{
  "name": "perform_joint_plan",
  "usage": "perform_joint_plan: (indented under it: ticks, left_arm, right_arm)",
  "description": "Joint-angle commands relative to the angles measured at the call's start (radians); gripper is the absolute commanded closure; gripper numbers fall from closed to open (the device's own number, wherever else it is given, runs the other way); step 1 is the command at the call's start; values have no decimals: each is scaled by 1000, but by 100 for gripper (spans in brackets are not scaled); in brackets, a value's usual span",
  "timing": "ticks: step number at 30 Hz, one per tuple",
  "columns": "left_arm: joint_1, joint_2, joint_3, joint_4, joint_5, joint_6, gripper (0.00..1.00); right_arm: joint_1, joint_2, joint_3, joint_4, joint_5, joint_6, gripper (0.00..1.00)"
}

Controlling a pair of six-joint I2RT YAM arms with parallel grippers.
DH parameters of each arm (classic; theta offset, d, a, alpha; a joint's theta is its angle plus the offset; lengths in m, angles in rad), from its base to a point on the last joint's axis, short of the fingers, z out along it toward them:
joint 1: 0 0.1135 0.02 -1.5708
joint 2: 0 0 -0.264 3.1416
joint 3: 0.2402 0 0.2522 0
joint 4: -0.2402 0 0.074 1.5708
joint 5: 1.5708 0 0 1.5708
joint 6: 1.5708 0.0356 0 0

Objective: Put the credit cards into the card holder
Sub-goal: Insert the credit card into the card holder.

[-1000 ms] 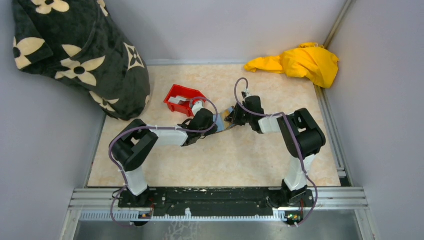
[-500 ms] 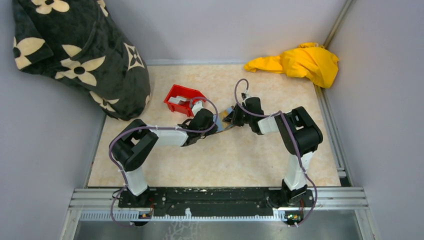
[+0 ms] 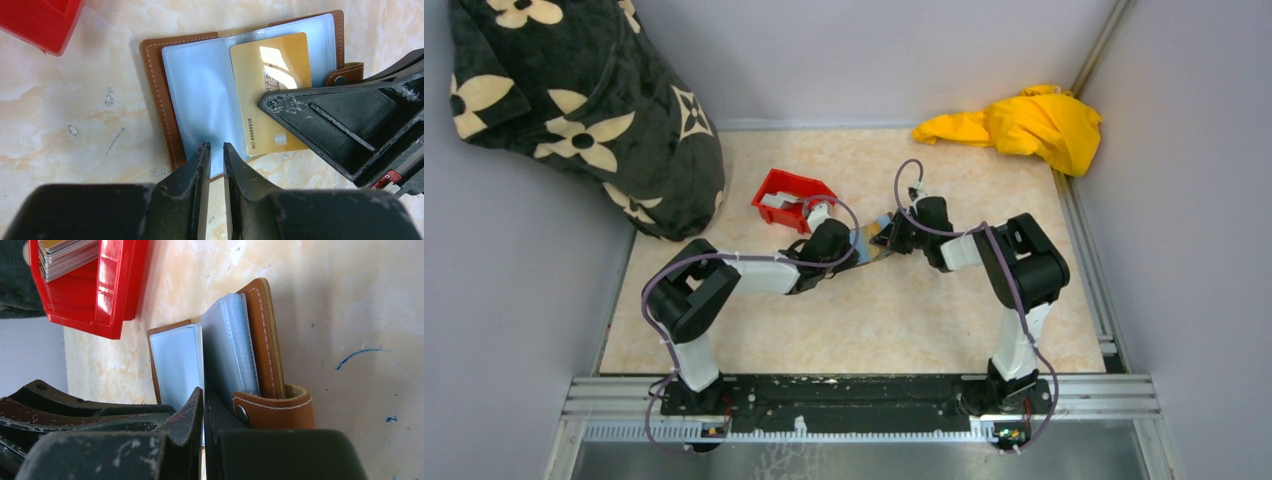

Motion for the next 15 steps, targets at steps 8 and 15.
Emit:
perform_joint_plan:
  ticks: [8,15]
  left_arm:
    - [10,26,-54,-150,-34,33,77]
    - [17,36,-21,-258,-74,50,76]
  right_arm:
    - [0,46,24,-115,-25,-42,100]
    - [-1,78,17,-52,-82,2,100]
